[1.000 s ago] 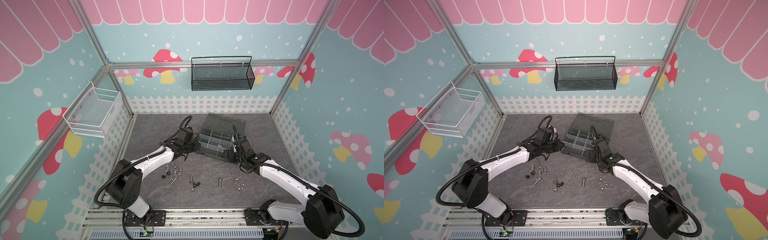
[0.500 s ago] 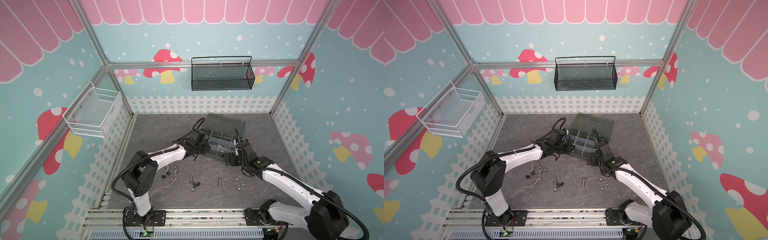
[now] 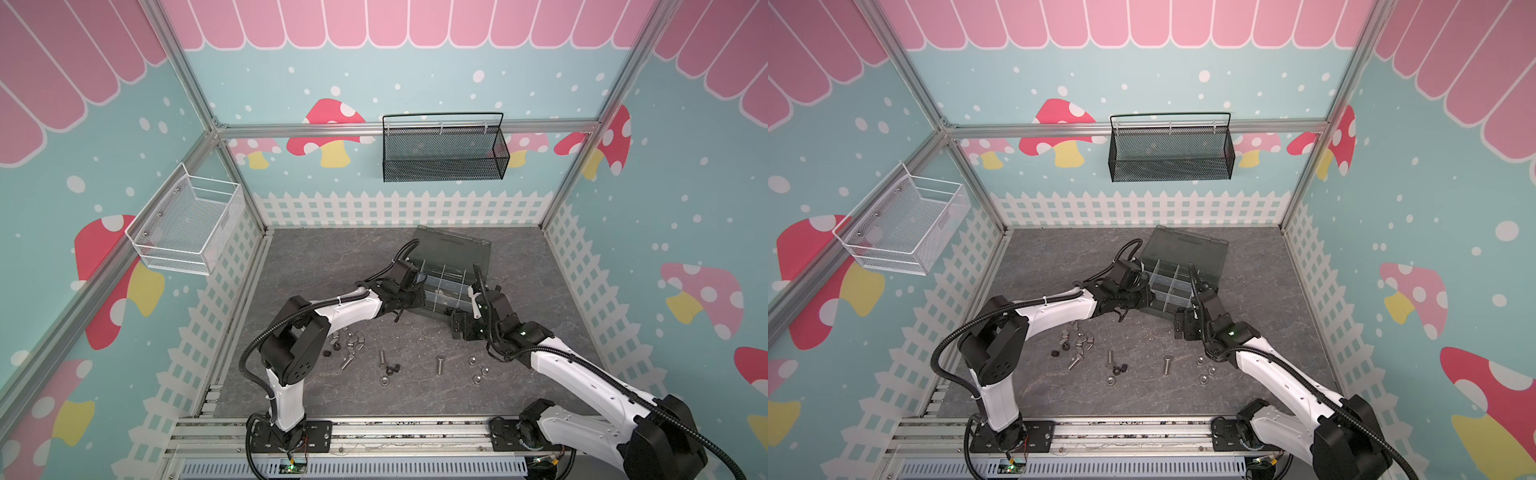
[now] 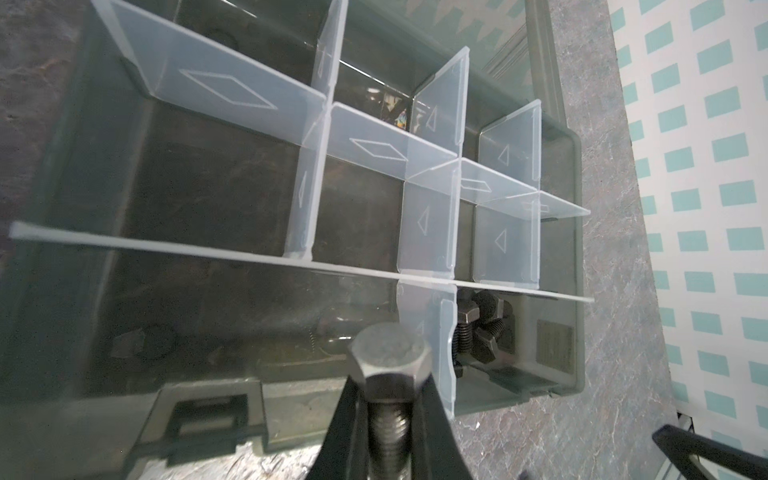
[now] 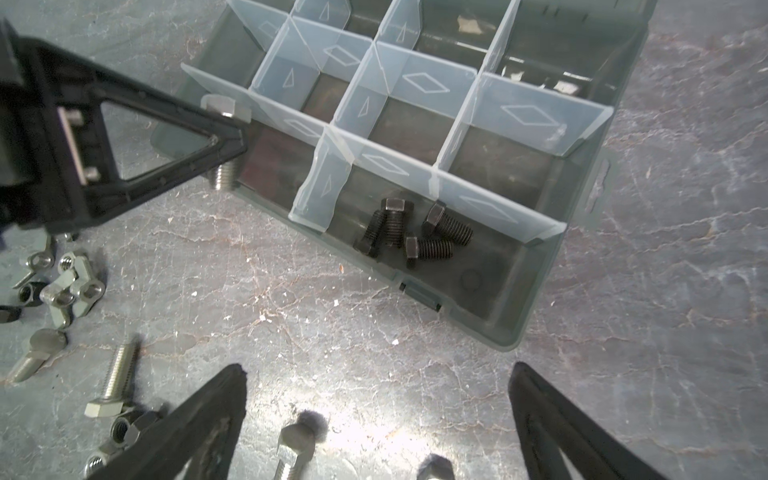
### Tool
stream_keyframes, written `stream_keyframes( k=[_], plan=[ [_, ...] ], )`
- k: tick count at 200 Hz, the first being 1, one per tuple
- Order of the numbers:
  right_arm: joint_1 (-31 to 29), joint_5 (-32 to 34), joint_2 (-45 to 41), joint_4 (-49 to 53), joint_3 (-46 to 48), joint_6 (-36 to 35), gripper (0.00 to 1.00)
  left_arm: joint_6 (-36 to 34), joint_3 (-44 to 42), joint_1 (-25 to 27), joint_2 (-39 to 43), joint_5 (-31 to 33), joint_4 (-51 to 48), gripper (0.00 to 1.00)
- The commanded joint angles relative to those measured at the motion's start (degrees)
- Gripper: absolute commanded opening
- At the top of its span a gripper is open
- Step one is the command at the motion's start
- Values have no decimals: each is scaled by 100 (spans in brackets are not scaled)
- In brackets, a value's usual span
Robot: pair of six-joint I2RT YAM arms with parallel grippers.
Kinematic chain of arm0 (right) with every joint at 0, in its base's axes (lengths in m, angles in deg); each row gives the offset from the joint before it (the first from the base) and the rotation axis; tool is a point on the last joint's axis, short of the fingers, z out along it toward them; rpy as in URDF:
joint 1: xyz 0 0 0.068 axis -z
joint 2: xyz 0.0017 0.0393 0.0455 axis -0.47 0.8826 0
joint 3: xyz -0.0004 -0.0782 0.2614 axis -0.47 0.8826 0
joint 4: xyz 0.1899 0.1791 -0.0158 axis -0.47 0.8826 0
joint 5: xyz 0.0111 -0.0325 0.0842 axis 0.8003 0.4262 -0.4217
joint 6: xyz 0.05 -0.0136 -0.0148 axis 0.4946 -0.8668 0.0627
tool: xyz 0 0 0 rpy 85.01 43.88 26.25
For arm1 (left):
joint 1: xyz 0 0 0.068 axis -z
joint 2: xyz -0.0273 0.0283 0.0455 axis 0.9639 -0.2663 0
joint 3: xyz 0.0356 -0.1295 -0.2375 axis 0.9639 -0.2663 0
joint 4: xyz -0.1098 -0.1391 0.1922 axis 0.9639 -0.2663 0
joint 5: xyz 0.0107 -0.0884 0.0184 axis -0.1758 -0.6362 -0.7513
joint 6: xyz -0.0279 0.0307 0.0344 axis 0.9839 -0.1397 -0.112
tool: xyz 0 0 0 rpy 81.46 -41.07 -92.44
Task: Sort the screws and nuts into containers
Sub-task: 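Carry the bolt over the organizer with the left gripper while the right gripper reaches out, then drop the bolt into the near compartment while the right gripper lowers around a silver bolt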
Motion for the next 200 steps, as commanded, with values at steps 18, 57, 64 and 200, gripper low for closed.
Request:
stream_keyframes(
  k=[18, 57, 64, 200],
  plan=[
    [-358, -80, 21, 259, 33, 196, 96, 48, 189, 83, -144, 207, 270, 11],
    [-1095, 253, 385, 667, -168, 537, 90, 144, 154, 77, -177, 287, 429, 16],
    [-1202, 270, 440, 714, -192, 594, 88, 154, 161, 78, -196, 283, 449, 18],
    [-1881, -432, 616, 726, 266, 1516, 70, 448, -200, 78, -19, 346, 784, 35]
  ],
)
